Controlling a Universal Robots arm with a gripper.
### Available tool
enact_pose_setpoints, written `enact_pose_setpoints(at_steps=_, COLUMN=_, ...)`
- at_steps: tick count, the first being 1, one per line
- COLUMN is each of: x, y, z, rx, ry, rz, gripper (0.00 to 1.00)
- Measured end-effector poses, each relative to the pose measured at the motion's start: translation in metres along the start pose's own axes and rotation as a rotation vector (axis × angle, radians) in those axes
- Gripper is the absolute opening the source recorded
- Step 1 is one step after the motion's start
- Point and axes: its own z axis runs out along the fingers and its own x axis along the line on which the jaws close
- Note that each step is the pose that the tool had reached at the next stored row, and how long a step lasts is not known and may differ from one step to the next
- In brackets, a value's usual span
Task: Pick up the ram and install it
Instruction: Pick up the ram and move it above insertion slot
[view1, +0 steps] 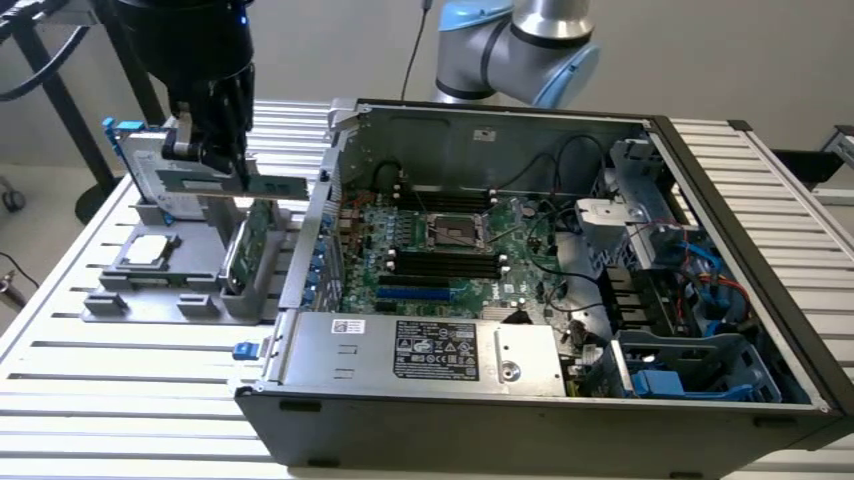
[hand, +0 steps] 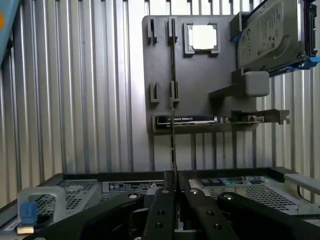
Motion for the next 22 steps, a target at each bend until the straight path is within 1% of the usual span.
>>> enact_pose_setpoints(at_steps=3, x=-0.001, y=-0.0134, z=-0.0018, rx=-0.0006, ry=-0.0128, rz=-0.002, gripper=0.14)
enact_pose_setpoints(at_steps=8, x=-0.002, y=-0.0361, z=-0.0037, rx=-0.0018, ry=-0.0367, rz=-0.006, gripper=0.14)
enact_pose_setpoints(at_steps=11, x=-0.002, y=-0.0499, z=-0.0046, rx=-0.0025, ry=-0.0481, rz=-0.009, gripper=0.14)
enact_pose_setpoints(at_steps=13, x=-0.003, y=-0.0587, z=-0.0051, rx=-0.0027, ry=-0.0542, rz=-0.011, gripper=0.14)
enact_pose_setpoints(at_steps=15, x=-0.003, y=-0.0678, z=-0.0057, rx=-0.0029, ry=-0.0585, rz=-0.012, gripper=0.14)
enact_pose_setpoints(at_steps=16, x=-0.003, y=-0.0726, z=-0.0061, rx=-0.0032, ry=-0.0592, rz=-0.012, gripper=0.14)
enact_pose_setpoints(at_steps=22, x=-0.004, y=-0.0997, z=-0.0069, rx=-0.0035, ry=-0.0598, rz=-0.014, gripper=0.14)
